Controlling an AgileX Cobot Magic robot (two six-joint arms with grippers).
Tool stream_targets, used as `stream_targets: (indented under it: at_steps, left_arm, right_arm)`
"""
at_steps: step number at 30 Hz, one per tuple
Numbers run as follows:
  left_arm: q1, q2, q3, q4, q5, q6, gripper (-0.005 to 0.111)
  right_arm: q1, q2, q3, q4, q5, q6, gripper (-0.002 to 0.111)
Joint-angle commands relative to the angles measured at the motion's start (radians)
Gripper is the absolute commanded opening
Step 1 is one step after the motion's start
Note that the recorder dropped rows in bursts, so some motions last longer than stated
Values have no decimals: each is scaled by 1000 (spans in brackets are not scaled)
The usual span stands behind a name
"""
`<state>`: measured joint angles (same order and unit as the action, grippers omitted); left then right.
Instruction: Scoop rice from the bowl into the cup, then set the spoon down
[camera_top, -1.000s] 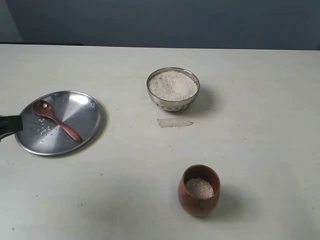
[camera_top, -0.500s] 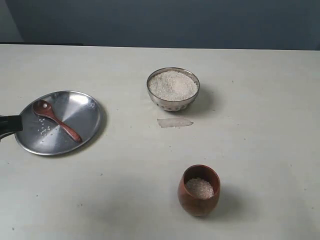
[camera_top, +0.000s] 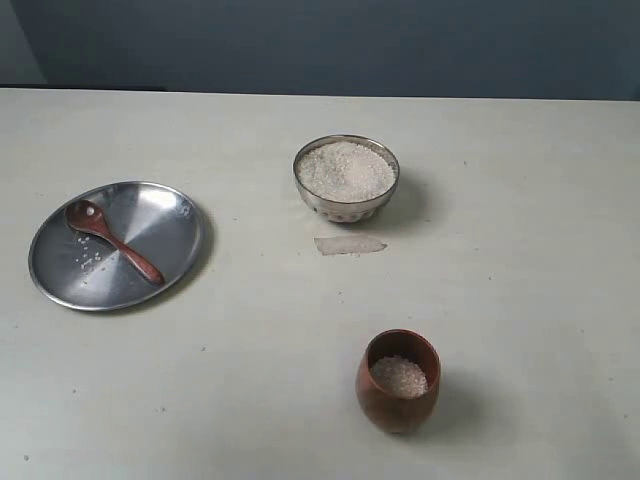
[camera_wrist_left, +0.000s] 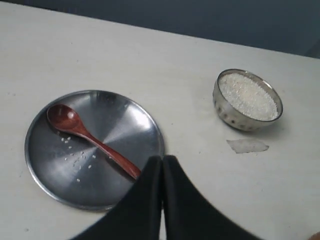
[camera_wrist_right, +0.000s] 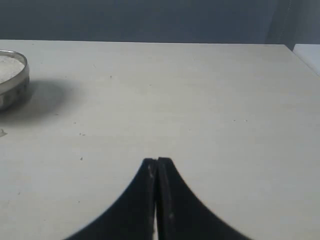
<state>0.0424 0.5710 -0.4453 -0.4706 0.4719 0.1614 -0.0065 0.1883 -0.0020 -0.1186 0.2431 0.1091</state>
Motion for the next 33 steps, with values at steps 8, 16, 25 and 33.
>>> stream_targets:
  at_steps: [8, 16, 25, 33]
  left_arm:
    - [-6, -264, 33, 334, -32, 39, 0]
    - [-4, -410, 268, 409, -208, 39, 0]
    - [-4, -562, 426, 447, -242, 39, 0]
    - [-4, -571, 445, 449, -232, -1, 0]
  right_arm:
    - [-4, -3, 2, 0, -15, -1, 0]
    - [-4, -3, 2, 0, -13, -1, 0]
    - [-4, -3, 2, 0, -13, -1, 0]
    - [-4, -3, 2, 0, -14, -1, 0]
